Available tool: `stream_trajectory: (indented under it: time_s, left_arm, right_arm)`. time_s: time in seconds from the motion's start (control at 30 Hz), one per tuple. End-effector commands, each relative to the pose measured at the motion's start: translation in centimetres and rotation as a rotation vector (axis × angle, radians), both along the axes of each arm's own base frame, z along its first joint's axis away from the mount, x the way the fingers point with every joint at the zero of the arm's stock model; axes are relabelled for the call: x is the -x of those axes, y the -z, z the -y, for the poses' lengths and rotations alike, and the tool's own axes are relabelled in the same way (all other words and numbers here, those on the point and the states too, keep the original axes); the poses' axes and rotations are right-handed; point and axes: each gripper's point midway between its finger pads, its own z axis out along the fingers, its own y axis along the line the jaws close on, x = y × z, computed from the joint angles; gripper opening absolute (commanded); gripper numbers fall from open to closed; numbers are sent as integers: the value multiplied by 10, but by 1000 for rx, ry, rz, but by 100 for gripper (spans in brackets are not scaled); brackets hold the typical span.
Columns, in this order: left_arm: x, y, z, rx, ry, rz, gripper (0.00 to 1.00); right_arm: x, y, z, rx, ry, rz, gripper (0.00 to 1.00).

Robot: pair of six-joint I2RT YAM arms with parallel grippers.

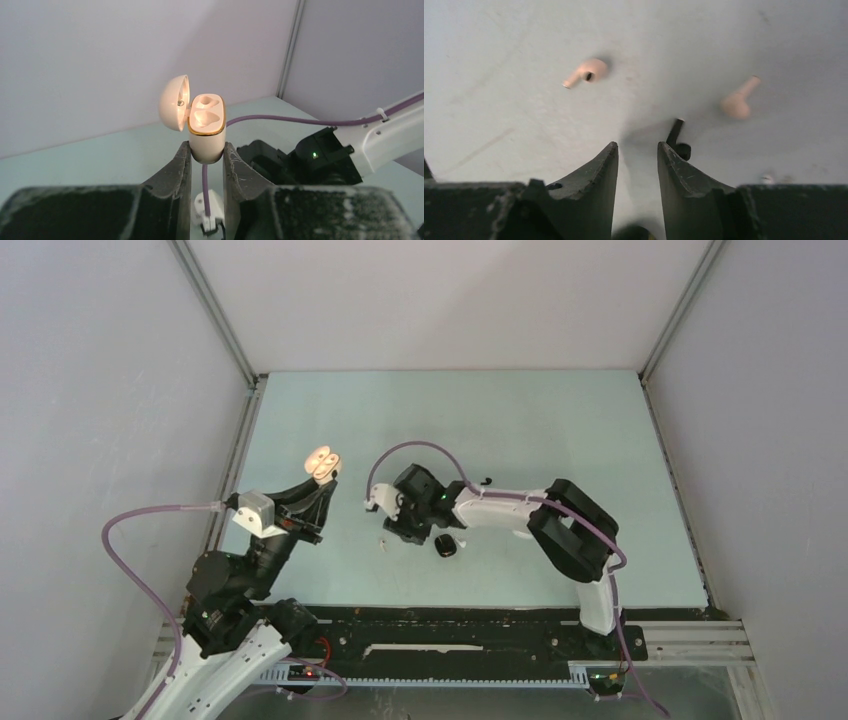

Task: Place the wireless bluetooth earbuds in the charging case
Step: Adjust the right earbud at the corner of the board, then pick up the right earbud from the corner of the board.

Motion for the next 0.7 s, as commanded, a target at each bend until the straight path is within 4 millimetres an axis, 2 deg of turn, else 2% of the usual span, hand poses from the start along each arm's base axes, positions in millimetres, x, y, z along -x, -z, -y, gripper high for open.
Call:
stream_trajectory:
  time_s: [0.0, 0.17, 0.27, 0.43, 0.67]
  left_arm:
    - [1, -12, 1, 23, 4, 43, 0]
    - [0, -11, 2, 17, 10, 46, 0]
    - [1, -13, 4, 14, 21, 49, 0]
    - [2, -14, 4, 19, 22, 50, 0]
    - [2, -14, 5, 18, 28, 47, 0]
  right_arm:
    - [-21, -47, 2, -154, -165, 44, 38]
    - [-16, -50, 0, -203, -434, 145, 41]
    - [-11, -44, -8, -192, -527, 203, 42]
    - [0, -32, -23, -163, -606, 219, 42]
    - [-1, -27, -38, -147, -630, 206, 40]
